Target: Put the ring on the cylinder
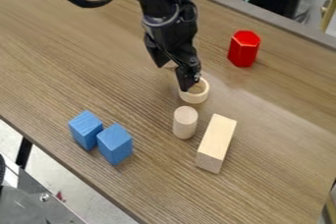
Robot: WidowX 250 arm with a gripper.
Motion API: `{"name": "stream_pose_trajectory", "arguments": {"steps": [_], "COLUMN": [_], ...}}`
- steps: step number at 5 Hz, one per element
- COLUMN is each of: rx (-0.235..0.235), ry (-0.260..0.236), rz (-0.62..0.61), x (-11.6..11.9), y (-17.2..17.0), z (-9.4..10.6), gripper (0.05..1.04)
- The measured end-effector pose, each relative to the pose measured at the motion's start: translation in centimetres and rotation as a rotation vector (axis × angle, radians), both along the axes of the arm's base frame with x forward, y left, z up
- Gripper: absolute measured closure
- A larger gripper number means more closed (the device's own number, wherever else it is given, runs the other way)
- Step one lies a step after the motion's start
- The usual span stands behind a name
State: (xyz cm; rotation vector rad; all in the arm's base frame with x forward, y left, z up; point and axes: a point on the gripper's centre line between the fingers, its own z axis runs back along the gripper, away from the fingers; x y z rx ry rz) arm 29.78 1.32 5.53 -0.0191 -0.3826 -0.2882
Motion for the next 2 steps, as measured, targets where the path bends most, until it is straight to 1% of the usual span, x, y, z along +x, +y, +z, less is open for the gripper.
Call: {"name": "stream_pose_trajectory", "arguments": {"steps": [2], "rx": [0.011], "ry": [-0.003], "rz": [-0.048], "x": [0.61], "y": [-1.65], "z": [-0.51], "gripper": [0.085]}}
